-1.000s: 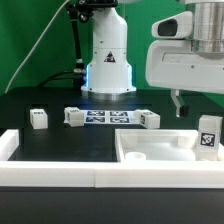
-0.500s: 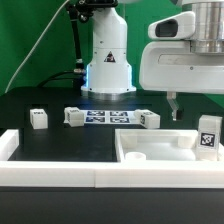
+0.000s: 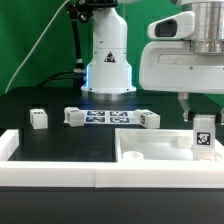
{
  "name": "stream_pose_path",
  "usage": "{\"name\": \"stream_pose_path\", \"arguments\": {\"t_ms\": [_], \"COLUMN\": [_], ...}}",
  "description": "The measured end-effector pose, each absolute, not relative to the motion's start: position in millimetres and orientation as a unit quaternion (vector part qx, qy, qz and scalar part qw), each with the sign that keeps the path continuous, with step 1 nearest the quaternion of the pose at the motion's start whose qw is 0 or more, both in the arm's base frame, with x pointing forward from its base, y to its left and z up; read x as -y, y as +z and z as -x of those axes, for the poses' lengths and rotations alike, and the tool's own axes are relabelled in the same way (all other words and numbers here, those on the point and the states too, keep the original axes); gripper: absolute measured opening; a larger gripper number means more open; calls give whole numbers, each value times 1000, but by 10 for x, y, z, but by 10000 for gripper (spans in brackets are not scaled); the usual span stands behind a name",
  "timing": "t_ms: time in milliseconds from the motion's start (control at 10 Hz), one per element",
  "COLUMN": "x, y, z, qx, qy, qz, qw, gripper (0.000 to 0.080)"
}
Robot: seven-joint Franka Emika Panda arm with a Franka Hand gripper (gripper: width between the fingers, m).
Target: Assemble one leg
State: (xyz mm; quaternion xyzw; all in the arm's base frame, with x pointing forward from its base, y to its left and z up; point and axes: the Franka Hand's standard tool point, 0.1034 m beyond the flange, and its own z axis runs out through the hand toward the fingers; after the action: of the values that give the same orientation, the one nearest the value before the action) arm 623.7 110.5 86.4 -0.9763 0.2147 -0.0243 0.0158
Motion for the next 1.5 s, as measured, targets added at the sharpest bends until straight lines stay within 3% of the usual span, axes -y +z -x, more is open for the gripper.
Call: {"name": "stream_pose_path", "arguments": {"t_ms": [600,900,1500], "x": [-1079,-1086,-1124], "y": [859,847,846], "z": [-6229,-6227,-6229], "qx": [-443,-604,-803], "qy": [-17,-5,10], "qz": [896,796,595], "qw": [25,43,48], "gripper": [291,292,292]}}
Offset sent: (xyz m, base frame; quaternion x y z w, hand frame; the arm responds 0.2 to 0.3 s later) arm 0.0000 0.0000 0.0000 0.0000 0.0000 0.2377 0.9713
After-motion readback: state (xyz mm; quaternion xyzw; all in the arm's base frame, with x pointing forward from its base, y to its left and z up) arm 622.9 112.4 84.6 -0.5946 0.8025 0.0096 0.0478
